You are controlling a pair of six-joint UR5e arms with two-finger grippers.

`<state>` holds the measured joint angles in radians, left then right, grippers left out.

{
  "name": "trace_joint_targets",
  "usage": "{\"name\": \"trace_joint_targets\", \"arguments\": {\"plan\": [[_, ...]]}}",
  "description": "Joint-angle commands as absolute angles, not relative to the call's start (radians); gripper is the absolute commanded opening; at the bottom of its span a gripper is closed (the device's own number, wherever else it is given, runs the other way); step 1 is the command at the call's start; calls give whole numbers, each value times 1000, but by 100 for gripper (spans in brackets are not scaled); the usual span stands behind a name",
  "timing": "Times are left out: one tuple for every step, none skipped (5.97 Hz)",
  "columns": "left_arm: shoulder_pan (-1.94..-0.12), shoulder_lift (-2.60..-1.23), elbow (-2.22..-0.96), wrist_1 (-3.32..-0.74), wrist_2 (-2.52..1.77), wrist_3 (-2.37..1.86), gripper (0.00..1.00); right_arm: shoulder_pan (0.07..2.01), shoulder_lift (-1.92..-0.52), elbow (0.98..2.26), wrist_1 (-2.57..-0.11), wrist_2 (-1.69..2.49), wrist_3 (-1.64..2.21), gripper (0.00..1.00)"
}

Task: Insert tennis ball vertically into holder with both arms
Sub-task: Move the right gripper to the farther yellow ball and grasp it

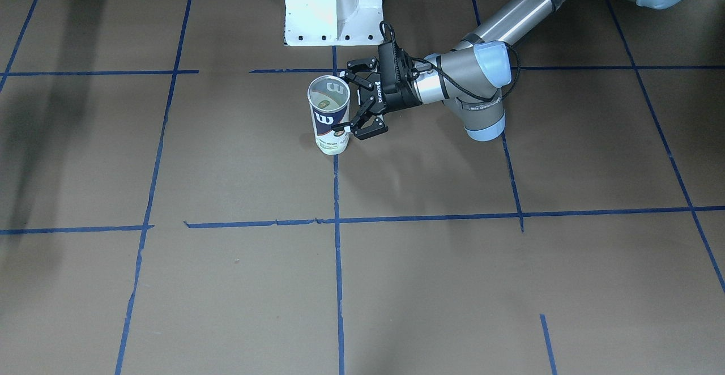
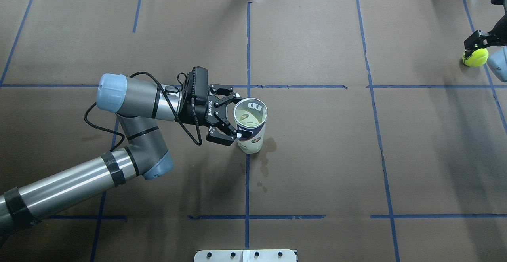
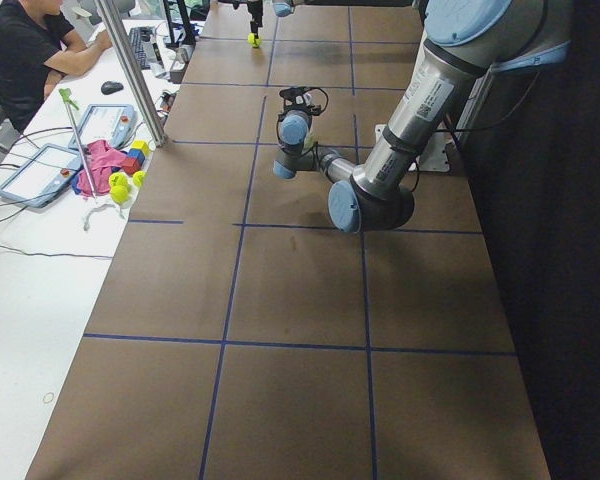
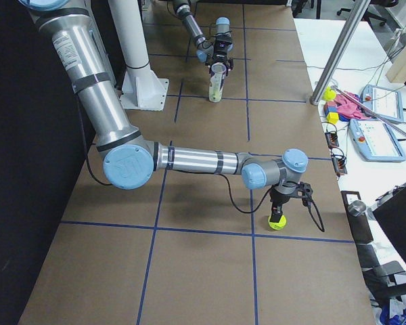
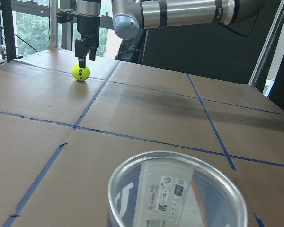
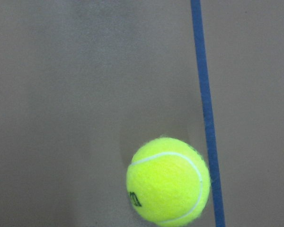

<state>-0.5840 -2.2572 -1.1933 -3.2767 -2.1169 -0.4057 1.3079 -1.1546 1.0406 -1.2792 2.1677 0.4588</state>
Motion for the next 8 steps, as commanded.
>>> {"name": "trace_joint_targets", "arguments": {"plan": [[-583,-2253,-1193,-3277,-2117,-405,99,1308,-1135,1011,-1243,2114,465,98],[-583,-2253,-1193,-3277,-2117,-405,99,1307,-1135,936,-1116,2108,469,99],[-583,-2255,-1193,-3275,-2115,-405,99,1305,-1137,933,-1088,2108,498,99],[-581,-2255,-1193,-3274,-2115,-406,99,1304,-1137,934,-1085,2109,502,99],[-581,-2253,-1193,-3274,-2115,-407,99,1301,-1132,934,-1085,2109,518,99],[-581,-2253,-1193,-3274,-2115,-407,99,1289,-1131,934,-1083,2109,526,99],[-581,-2253,-1193,-3274,-2115,-407,99,1275,-1132,933,-1083,2106,525,99],[-581,-2253,-1192,-3274,-2115,-408,99,1266,-1132,931,-1083,2086,525,99]]}}
